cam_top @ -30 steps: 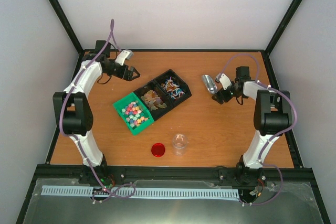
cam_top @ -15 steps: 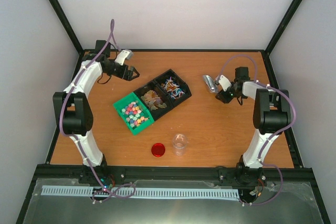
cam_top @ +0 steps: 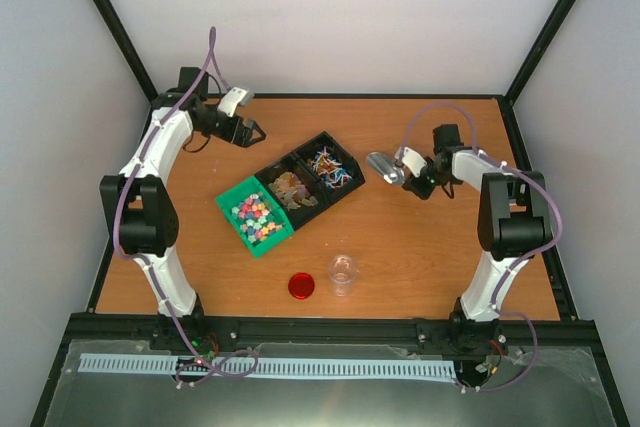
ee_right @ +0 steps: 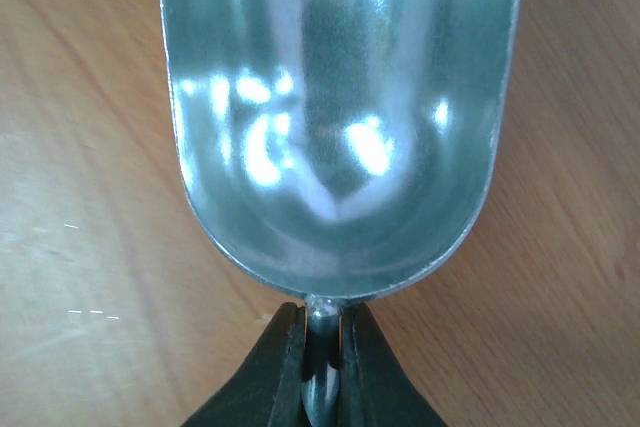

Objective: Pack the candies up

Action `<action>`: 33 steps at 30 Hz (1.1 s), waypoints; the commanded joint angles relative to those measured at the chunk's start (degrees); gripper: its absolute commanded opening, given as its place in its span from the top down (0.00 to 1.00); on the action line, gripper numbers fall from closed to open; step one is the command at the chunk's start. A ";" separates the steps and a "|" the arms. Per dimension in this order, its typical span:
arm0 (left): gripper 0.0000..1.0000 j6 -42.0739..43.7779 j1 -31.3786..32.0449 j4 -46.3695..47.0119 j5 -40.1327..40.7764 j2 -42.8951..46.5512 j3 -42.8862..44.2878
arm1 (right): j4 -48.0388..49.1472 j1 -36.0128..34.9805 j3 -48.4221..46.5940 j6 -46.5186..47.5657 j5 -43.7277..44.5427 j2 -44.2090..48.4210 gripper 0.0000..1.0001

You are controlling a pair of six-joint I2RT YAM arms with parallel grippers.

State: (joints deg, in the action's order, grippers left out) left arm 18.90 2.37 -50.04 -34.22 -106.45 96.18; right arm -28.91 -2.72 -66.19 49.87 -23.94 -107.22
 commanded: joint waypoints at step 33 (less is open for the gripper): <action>0.49 20.50 17.93 -7.49 -11.07 3.68 -0.65 | -32.74 -30.63 -27.37 -2.19 -1.94 7.78 0.97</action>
State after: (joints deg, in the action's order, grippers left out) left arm 38.81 19.79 -60.45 -44.16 -105.03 95.98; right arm -59.27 -32.45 -90.67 48.16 -25.08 -100.14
